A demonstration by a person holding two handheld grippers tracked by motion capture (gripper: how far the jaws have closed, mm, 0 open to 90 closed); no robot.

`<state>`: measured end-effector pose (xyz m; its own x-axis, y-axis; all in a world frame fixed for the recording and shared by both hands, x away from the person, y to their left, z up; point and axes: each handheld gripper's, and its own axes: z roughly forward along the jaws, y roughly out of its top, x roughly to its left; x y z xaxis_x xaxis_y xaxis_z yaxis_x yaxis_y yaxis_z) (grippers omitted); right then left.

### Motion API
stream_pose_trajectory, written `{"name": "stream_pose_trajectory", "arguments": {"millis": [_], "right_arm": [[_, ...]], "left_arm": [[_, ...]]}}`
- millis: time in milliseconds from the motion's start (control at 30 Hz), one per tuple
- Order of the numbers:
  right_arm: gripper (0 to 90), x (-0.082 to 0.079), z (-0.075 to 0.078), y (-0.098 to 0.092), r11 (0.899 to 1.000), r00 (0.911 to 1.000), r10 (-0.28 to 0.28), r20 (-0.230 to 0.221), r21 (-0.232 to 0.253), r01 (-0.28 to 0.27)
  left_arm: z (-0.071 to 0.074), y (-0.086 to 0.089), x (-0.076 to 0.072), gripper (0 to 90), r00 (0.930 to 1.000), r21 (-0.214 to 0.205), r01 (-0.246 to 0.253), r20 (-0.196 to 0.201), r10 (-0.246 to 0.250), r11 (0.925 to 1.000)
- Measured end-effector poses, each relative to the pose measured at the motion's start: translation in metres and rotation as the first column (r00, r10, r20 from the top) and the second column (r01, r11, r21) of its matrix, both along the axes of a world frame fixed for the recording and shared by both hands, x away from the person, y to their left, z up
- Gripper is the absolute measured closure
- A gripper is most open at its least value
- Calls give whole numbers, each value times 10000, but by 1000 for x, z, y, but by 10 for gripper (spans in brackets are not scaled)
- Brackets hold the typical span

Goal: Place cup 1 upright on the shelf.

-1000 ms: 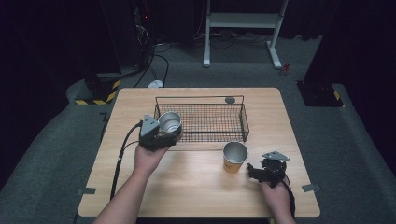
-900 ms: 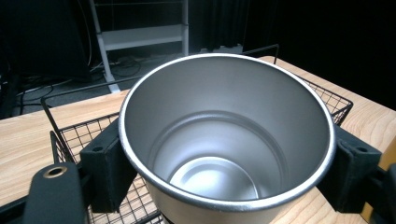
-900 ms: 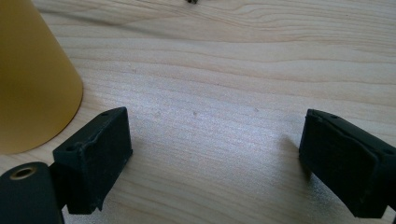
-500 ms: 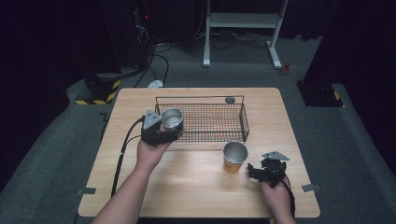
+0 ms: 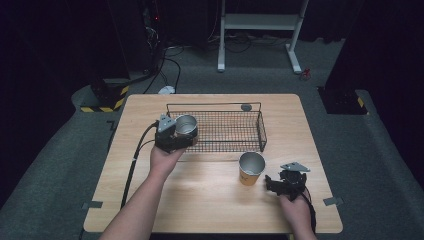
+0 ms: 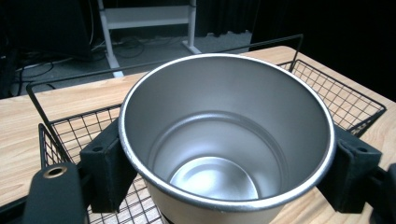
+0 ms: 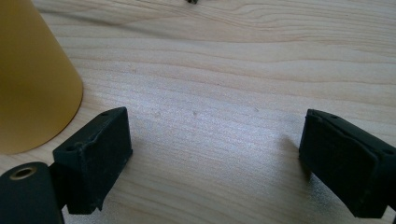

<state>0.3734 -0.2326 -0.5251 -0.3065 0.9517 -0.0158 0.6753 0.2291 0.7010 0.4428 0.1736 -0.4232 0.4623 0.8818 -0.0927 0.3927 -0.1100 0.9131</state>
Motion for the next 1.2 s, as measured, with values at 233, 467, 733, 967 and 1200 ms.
{"name": "stream_pose_trajectory", "arguments": {"millis": [233,467,733,967,1200], "right_arm": [[88,0,0,0,10000,10000,24,9,-6,-24],[88,0,0,0,10000,10000,30,11,-9,-30],[88,0,0,0,10000,10000,7,-5,13,-7],[88,0,0,0,10000,10000,27,-14,-6,-27],[88,0,0,0,10000,10000,46,-21,-3,-46]], "left_arm": [[5,0,10,188,9998,46,-174,-67,174,9998],[10,-3,20,188,9997,77,-244,-57,244,9997],[6,-9,33,188,9991,220,-316,-271,322,9993],[5,-14,44,188,9983,318,-425,-376,437,9986],[1,-18,53,188,9966,458,-534,-607,562,9975]]}}
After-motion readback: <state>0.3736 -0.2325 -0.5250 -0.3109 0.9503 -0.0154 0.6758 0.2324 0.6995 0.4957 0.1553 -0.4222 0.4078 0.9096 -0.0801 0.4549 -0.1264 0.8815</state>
